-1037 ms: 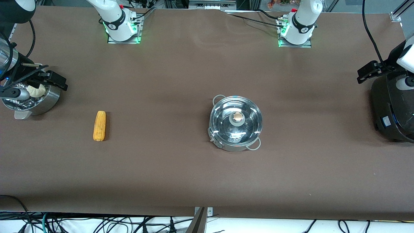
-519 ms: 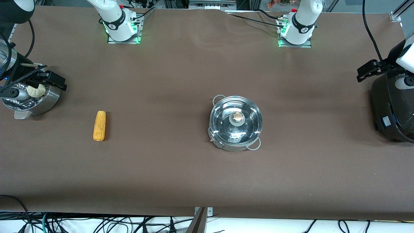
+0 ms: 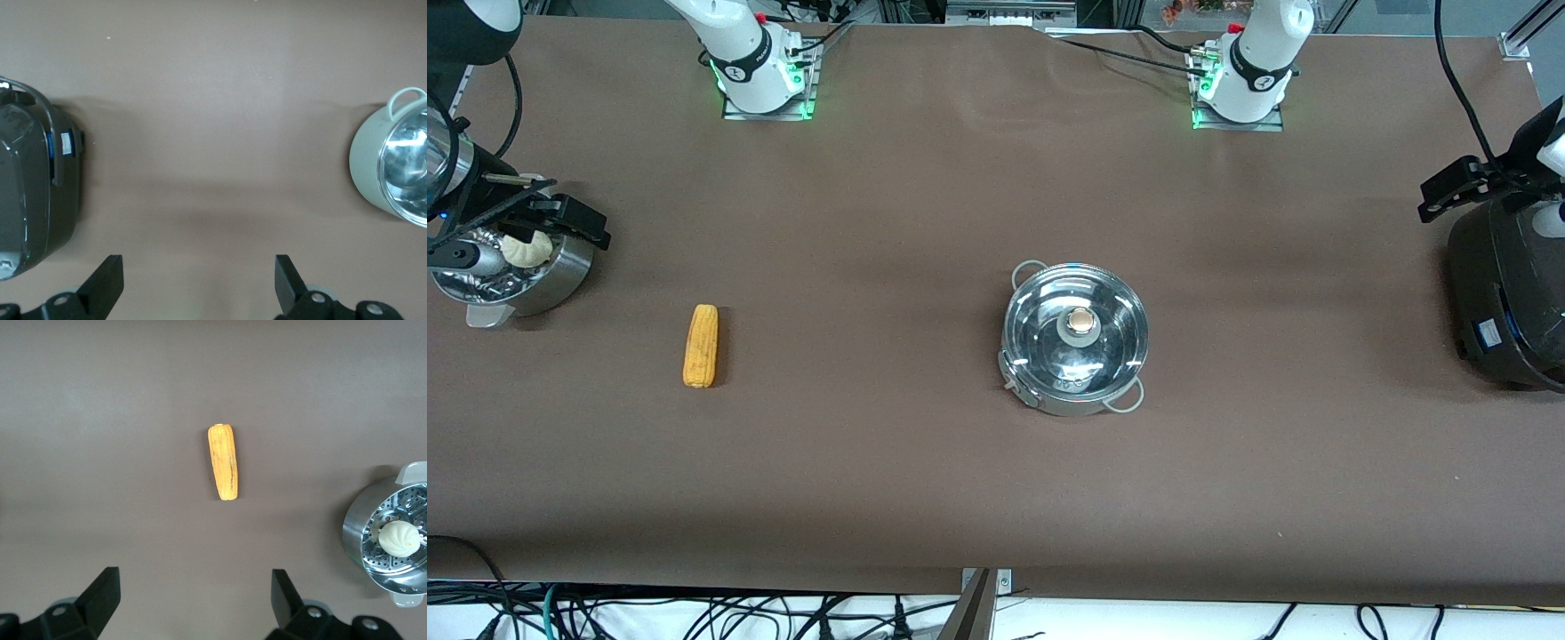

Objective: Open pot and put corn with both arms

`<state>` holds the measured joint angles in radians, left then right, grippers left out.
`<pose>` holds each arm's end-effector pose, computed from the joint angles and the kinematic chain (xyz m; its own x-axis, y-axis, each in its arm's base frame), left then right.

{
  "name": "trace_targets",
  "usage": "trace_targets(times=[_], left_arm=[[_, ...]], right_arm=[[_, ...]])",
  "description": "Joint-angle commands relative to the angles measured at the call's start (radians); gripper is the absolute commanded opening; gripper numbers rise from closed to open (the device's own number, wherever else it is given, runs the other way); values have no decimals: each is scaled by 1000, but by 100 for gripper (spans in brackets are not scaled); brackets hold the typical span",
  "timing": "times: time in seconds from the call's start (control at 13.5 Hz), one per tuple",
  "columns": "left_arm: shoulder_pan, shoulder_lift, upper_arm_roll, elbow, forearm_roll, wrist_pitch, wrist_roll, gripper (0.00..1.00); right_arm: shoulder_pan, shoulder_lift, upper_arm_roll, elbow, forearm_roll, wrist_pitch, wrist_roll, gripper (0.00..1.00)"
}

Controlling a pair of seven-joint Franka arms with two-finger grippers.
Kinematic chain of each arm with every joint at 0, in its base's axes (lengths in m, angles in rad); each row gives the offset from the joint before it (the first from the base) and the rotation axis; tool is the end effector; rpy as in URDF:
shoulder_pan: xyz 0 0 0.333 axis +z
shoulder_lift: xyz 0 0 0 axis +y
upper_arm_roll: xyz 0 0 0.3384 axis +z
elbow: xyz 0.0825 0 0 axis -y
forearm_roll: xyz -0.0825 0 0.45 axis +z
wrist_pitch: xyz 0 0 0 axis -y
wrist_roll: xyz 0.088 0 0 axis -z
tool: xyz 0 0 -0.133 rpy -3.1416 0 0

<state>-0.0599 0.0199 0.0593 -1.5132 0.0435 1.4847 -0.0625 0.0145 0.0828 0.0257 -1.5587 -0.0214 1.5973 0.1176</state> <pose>0.6172 0.0054 0.6322 0.9968 0.0656 -0.0454 0.0634 -0.9969 -0.0476 0.6466 0.0226 0.5772 0.9962 -0.0768 -0.0416 -0.0758 -0.9968 0.0243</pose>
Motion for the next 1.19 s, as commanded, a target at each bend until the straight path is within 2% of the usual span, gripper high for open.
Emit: trace_targets(times=[0.0, 0.59, 0.81, 0.96, 1.11], left_arm=[[6, 5, 4, 19, -28, -21, 64, 100], [6, 5, 5, 18, -45, -23, 62, 100], [6, 5, 5, 18, -45, -23, 62, 100], [6, 5, 5, 18, -45, -23, 62, 100], [6, 5, 5, 18, -45, -23, 62, 100]], right_arm=[[-13, 8, 7, 23, 15, -8, 10, 100], [-13, 17, 7, 23, 3, -8, 11, 100], [-11, 63, 8, 22, 4, -3, 11, 100], [-24, 131, 7, 23, 9, -8, 8, 100], [-37, 169, 7, 22, 3, 32, 10, 100]])
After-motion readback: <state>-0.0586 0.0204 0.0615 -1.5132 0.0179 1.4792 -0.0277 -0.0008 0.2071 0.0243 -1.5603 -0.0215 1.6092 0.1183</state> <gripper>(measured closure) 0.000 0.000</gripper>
